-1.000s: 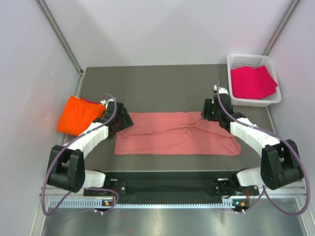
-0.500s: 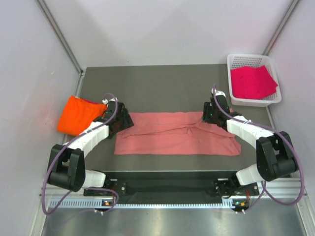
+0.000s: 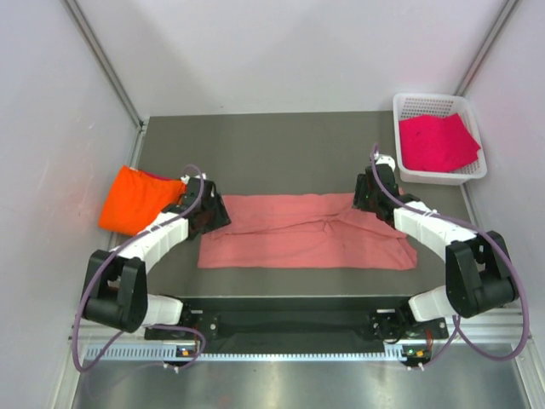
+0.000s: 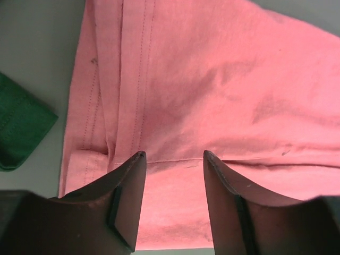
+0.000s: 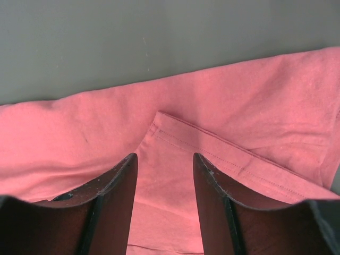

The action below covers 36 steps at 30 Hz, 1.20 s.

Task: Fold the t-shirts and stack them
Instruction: Fold the tshirt

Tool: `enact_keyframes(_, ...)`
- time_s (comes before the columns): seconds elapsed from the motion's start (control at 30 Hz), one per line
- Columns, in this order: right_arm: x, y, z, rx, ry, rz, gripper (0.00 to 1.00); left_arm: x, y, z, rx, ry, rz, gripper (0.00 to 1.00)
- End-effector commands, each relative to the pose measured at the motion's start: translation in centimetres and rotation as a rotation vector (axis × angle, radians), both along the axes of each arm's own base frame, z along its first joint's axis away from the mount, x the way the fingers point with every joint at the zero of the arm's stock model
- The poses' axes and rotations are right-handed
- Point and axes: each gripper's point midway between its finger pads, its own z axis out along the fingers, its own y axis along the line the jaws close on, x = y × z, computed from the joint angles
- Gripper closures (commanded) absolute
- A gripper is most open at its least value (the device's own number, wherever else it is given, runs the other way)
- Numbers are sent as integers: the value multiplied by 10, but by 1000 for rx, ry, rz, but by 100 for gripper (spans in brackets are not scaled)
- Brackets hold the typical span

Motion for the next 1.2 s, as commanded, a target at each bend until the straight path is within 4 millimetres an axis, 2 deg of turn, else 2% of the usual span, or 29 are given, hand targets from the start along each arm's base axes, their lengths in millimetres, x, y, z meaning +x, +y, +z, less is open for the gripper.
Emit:
enact_keyframes(0.0, 7, -2, 13, 12, -61, -20, 53, -4, -3, -7, 0, 27, -24, 49)
enact_keyframes(0.17, 6, -2, 12, 12, -60, -18, 54, -6, -1, -13, 21, 73, -19, 46)
enact_keyframes(0.33, 6, -2, 12, 14, -64, -15, 54, -8, 23, -10, 123, 67, 61, 45)
enact_keyframes(0.6, 5, -1, 12, 20, -64, -12, 54, -14, 20, -14, 102, 76, 50, 47)
enact_keyframes(0.77, 4, -1, 12, 21, -66, -12, 54, -17, 33, -14, 165, 85, 87, 42)
enact_keyframes(0.9, 5, -1, 13, 22, -67, -13, 54, -18, 32, -14, 158, 89, 84, 43)
enact_keyframes(0.97, 5, 0, 13, 24, -67, -12, 54, -16, 27, -16, 135, 81, 69, 48)
enact_keyframes(1.07, 5, -1, 11, 21, -64, -11, 54, -14, 18, -20, 96, 86, 44, 66)
enact_keyframes(1.1, 4, -1, 11, 19, -63, -13, 54, -14, 18, -21, 94, 89, 44, 78)
enact_keyframes(1.17, 4, -1, 11, 20, -64, -12, 55, -12, 17, -20, 94, 83, 41, 91)
